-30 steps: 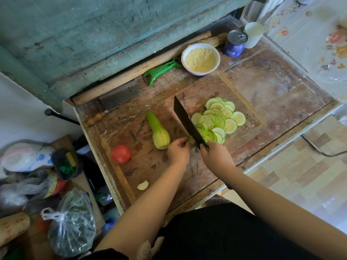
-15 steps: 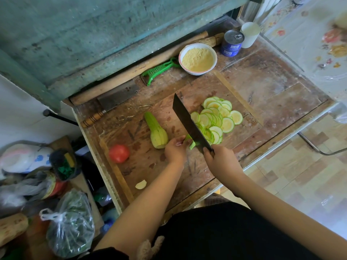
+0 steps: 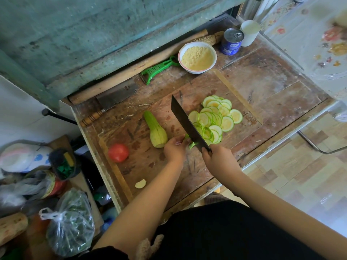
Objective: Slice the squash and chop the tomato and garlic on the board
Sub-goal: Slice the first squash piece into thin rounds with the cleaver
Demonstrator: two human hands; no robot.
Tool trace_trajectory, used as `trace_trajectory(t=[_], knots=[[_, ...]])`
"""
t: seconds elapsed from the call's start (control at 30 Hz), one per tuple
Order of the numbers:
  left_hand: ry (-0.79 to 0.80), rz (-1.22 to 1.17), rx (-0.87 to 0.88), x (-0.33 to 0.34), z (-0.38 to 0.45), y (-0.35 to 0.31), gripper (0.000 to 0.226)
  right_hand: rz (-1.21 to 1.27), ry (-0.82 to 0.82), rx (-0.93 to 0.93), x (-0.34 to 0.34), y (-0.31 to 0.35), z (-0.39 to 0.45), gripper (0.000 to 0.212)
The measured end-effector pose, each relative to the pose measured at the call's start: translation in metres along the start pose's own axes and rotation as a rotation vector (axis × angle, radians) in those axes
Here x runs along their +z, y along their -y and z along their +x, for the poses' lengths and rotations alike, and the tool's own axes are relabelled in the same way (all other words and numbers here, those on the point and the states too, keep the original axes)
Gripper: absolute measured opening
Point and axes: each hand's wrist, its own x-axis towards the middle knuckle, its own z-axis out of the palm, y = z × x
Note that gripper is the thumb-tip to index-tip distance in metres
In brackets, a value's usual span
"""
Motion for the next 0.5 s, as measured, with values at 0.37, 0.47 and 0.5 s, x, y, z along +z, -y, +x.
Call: trace_trajectory(t=[0.37,0.47,0.5], knots=[[-0.005,0.076,0.042,-0.001,-0.001,-0.002,0.030,-0.063,0.059,0.061,0.012,0.014,0.018,0.032],[0.011,0.099,0.073,-0.001,-0.003,-0.001,0.030,-0.053,0.080,0.063,0.015,0.018,0.028,0.029],[0.020,0.115,0.090,-0.002,-0.003,-0.001,0.030,-0.043,0.077,0.060,0.015,0.018,0.030,0.030]])
